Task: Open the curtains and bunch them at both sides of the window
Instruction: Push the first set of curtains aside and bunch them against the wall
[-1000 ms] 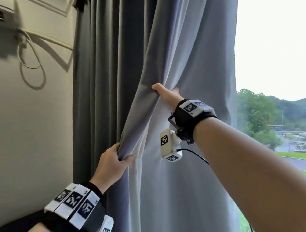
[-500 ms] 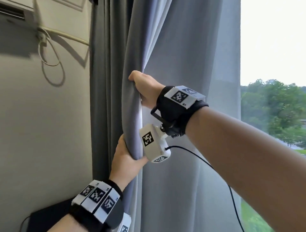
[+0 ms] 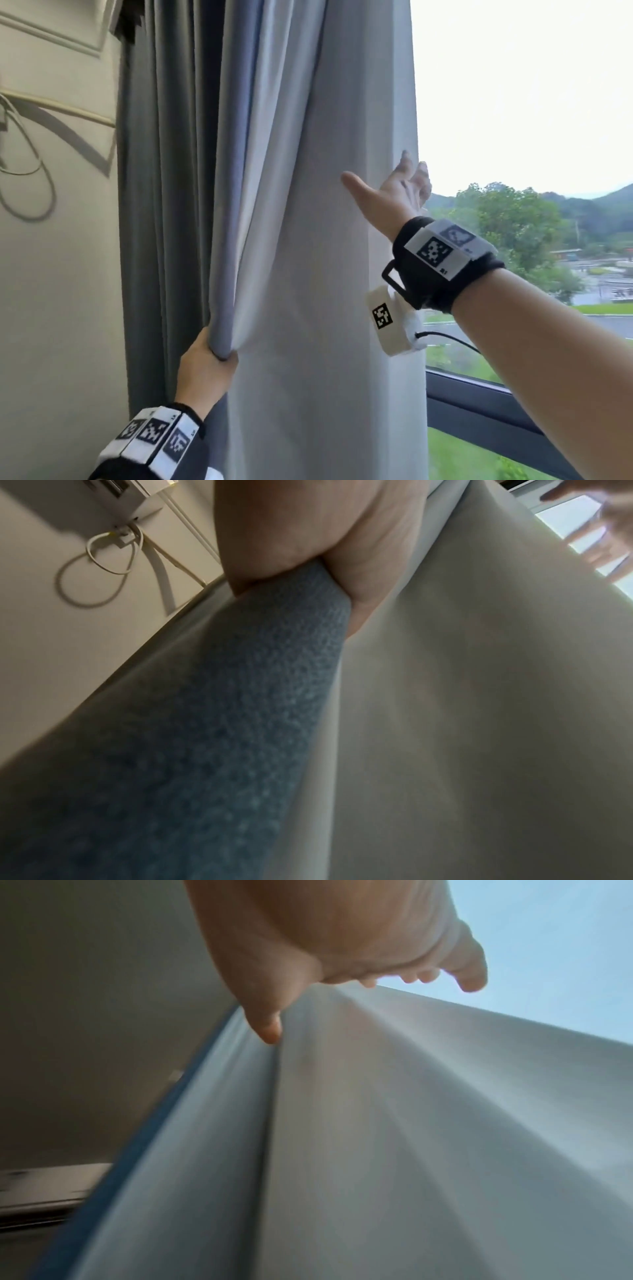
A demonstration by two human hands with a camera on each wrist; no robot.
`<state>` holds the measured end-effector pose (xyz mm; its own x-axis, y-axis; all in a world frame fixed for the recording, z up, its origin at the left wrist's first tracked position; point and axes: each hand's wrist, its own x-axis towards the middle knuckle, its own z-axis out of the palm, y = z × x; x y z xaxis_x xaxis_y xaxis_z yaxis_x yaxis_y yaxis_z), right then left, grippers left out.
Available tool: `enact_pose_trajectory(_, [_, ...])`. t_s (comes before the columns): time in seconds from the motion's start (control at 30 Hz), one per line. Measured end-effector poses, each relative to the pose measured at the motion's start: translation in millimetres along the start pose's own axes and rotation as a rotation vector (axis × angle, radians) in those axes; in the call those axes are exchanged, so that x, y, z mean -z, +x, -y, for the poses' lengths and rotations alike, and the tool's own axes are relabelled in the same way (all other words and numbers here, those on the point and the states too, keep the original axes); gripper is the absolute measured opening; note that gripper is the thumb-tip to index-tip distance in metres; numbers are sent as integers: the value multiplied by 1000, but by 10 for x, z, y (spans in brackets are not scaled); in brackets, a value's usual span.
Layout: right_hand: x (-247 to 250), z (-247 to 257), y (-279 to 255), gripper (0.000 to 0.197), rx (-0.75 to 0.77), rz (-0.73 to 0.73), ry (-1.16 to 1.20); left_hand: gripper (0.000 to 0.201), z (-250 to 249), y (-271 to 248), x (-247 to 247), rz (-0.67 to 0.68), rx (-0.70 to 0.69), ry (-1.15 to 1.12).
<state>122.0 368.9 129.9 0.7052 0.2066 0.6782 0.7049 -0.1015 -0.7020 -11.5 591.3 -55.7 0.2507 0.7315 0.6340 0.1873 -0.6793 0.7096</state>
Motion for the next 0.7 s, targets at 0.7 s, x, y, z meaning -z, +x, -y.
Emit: enact_pose_trajectory(0.7, [-996,278,-50,157,-89,532,471,25,291,265,41,170,-6,-9])
